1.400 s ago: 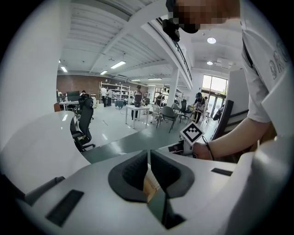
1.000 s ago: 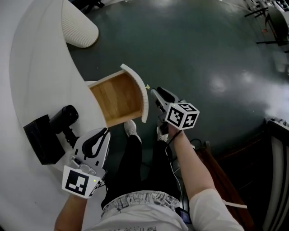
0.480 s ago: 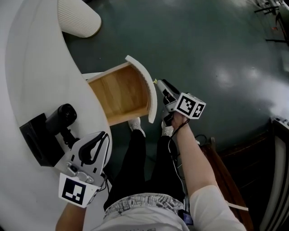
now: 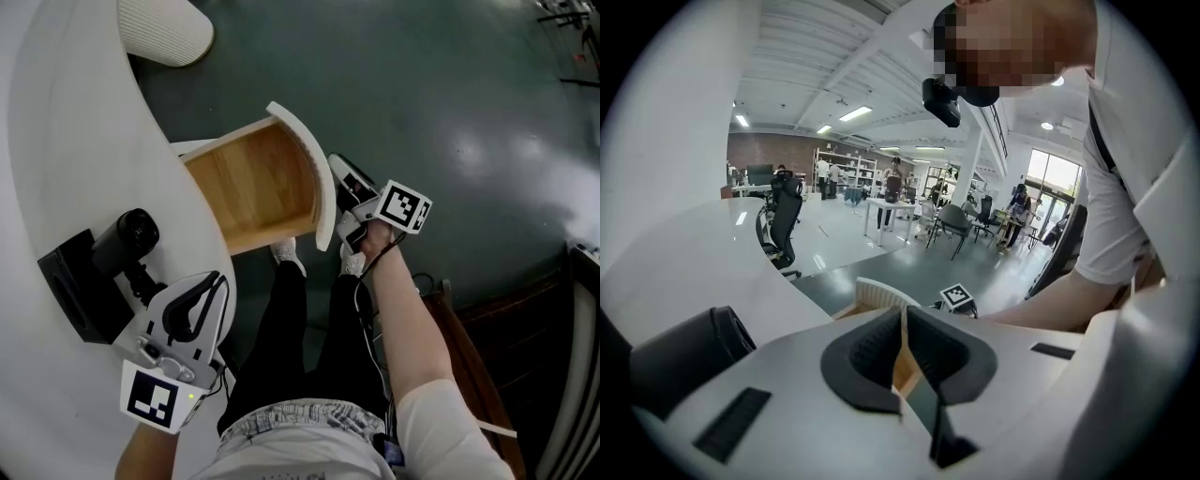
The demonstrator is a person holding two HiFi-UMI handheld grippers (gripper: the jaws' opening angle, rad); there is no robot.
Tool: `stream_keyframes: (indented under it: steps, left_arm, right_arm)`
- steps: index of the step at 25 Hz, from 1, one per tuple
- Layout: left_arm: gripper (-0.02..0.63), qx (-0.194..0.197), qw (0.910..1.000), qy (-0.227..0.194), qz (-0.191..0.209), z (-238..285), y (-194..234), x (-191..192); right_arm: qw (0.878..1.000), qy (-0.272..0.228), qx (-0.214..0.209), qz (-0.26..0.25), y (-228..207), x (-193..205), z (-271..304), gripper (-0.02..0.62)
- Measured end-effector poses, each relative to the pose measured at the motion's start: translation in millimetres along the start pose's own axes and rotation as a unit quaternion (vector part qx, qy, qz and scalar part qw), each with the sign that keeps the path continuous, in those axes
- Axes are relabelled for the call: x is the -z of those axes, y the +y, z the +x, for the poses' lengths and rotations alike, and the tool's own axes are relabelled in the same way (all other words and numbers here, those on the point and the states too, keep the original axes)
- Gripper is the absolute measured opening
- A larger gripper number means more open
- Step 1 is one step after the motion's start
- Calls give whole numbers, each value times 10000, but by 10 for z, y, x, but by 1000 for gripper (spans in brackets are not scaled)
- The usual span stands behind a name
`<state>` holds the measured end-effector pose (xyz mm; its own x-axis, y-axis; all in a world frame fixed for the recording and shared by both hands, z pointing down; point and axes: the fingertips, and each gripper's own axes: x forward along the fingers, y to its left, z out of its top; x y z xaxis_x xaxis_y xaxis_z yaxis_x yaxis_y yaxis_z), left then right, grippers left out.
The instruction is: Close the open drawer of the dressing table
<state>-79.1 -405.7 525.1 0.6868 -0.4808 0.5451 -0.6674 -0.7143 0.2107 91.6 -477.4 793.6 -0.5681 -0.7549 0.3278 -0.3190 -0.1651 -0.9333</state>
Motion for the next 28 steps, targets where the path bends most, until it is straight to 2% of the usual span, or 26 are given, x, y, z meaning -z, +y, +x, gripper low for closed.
stream_keyframes:
  steps: [5, 8, 10, 14, 20, 28]
  left_arm:
    - [37, -10, 10000, -15, 15, 9, -8, -5]
    - [38, -32, 10000, -11, 61, 21, -40, -46]
    - [38, -60, 9999, -21, 93, 23, -48, -76]
    - [38, -146, 9999, -42, 75, -44, 7, -50]
    - [38, -335, 9994, 12, 13, -171, 75, 20]
    - [37, -591, 9982, -85, -56, -356, 166, 1]
  right_arm:
    - [9997, -78, 217, -14, -44, 17, -39, 115]
    - [9999, -100, -5, 41, 40, 32, -4, 115]
    - [10000, -46, 45, 9, 44, 57, 17, 115]
    - [9999, 114, 111, -44, 66, 236, 129, 115]
    - [9989, 458, -52, 133, 180, 573, 346, 115]
    - [9948, 972, -307, -14, 404, 986, 649, 115]
